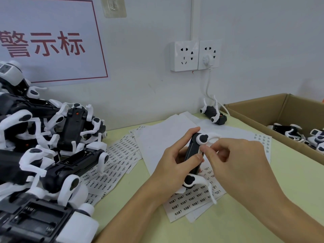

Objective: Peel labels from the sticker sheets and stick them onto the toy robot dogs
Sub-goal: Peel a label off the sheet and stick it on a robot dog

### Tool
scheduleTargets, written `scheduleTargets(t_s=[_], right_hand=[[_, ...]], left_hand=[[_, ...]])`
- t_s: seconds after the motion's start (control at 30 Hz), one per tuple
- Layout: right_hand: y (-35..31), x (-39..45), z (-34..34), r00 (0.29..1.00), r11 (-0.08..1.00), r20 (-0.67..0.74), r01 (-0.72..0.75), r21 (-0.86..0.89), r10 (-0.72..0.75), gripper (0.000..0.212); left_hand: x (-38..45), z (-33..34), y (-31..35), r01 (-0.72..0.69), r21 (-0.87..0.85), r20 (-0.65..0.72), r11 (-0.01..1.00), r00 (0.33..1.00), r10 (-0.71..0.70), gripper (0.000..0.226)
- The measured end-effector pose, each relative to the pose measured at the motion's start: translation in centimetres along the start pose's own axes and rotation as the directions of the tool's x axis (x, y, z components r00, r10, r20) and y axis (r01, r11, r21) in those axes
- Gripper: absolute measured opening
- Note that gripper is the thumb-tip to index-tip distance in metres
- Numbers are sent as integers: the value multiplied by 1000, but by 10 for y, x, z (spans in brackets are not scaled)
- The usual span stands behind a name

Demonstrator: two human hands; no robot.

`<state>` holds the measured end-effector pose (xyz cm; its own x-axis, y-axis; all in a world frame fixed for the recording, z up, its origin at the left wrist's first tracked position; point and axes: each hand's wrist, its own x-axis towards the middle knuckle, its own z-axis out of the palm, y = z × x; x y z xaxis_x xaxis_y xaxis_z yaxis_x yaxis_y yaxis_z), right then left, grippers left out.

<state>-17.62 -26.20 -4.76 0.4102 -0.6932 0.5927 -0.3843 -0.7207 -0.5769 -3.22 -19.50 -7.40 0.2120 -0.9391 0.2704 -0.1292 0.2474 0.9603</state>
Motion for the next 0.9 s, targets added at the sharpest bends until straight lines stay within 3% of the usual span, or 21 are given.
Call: scheduleTargets(t_s=[0.1,0.17,0.37,0.73,0.9], right_hand=[[0,-2,-4,1000,999,22,-10,52,9,39],[-2,-3,-8,998,995,28,48,86,-50,35],[-7,-3,-18,968,975,129,221,-37,-214,33],[-4,-5,-15,942,967,273,232,-105,-196,49],[1,-6,-8,935,985,310,171,34,-173,40]], left_hand=[[2,-2,-3,31,-27,-30,999,999,-32,57],[3,-3,-4,55,-63,-50,996,997,-58,59],[3,-6,-5,76,-140,-64,987,994,-86,70],[2,-6,-3,115,-246,-55,962,990,-132,68],[3,-6,-2,126,-294,-73,947,985,-154,67]])
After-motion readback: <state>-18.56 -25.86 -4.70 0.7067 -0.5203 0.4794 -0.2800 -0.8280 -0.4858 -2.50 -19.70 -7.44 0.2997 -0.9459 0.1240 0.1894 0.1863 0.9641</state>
